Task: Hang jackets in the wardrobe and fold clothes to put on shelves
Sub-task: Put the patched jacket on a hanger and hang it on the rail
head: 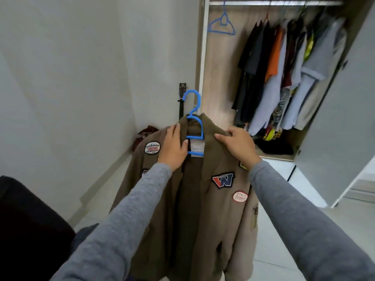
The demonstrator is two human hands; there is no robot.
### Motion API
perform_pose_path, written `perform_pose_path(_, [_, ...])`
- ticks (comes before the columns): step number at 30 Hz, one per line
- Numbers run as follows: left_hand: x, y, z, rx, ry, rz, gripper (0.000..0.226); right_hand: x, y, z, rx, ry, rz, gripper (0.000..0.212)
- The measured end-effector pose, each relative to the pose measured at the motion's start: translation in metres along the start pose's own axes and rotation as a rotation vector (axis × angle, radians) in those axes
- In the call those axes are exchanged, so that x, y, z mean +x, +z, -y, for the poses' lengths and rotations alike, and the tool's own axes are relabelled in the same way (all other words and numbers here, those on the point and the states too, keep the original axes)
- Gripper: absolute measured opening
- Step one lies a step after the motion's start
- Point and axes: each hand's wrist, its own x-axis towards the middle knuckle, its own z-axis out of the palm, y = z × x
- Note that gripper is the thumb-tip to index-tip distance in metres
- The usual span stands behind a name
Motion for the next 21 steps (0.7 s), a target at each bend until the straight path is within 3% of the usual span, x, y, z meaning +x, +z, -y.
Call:
perform_pose_path(5, [-0.017,0.095,-0.042,-0.074,0.100,0.529,0.092,0.019,-0.062,-0.052,0.141,0.282,-0.108,0.035])
perform_pose_path(9, [-0.013,0.168,-0.092,-0.165,0.135,0.801,0.126,0.052,-0.112,-0.091,0.341,0.404,-0.144,0.033])
perform_pose_path(12, [-0.008,0.220,-0.137,-0.352,0.128,0.760,0.143,0.072,-0.143,-0.102,0.530,0.453,-0.084,0.038])
perform_pose_path(16, [0.002,0.269,-0.177,-0.619,0.080,0.604,0.139,0.095,-0.164,-0.111,0.756,0.519,0.000,0.035])
perform_pose_path(21, [0.033,0.290,-0.182,-0.623,0.041,0.445,0.137,0.122,-0.167,-0.121,0.791,0.512,0.091,0.031])
